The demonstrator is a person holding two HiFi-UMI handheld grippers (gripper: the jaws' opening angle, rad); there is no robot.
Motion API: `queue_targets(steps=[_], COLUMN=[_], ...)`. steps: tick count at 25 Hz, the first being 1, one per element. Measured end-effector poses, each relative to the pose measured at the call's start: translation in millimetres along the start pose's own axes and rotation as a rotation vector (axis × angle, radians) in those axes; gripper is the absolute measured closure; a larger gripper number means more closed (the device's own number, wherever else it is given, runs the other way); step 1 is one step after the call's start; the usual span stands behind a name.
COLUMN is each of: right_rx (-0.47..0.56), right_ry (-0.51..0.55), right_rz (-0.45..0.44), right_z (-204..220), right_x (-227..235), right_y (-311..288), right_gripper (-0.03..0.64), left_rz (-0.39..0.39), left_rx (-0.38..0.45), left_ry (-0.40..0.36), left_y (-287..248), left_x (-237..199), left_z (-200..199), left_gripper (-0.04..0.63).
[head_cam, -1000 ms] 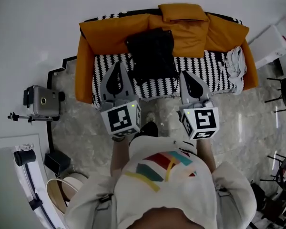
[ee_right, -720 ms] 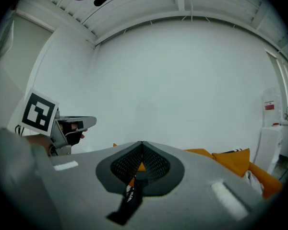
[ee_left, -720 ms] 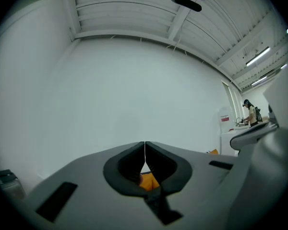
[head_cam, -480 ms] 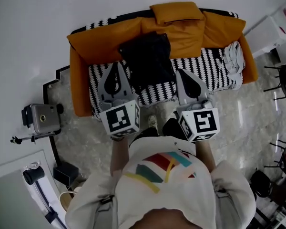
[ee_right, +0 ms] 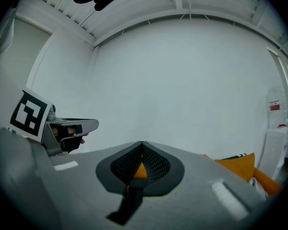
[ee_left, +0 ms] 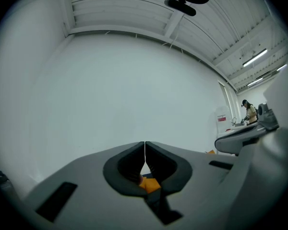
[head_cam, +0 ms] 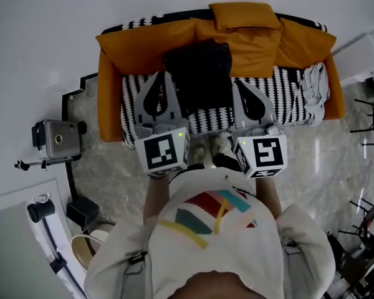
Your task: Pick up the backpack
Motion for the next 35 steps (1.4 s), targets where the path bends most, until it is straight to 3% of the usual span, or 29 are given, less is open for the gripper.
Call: queue_targets(steps=[11,18,23,35], right_rx=[0.034,0.066,0.099,0.117], right_ry=[0.03,0.029,0.016,0.032], right_rz=[-0.049,-0.066,-0.018,0.054], right_z=[-7.6,-13.1,-23.1,-31.7], right_x=[41.8,70.7,71.4,51.1], right_y=[-13.3,-7.6,-14.1,-25.1], right_gripper=[0.617,0.617,0.617,0.617], left_rz=[-0.056,-0.047,-0.03,0.026], left_rx=[0.012,-0.006,0.014,0.051], left_ry=[-0.019,-0.028,-0.06,-0.032], left_y=[-28.8,-40.6,-50.0,-64.4], left_x=[31.8,54.2,47.9,21.1], left_z=[-9.4,-15.1,-20.6,-35.5], left_gripper=[0.58,0.58,0.58,0.58])
Point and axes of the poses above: the fingertips, and each gripper's own axes: y backward along the fingers, x to its right, z out of its underside, the point moved 6 cm from there along y, backward along the fingers, and after that the axes turned 5 degrees about -x, right-handed, at the moved point
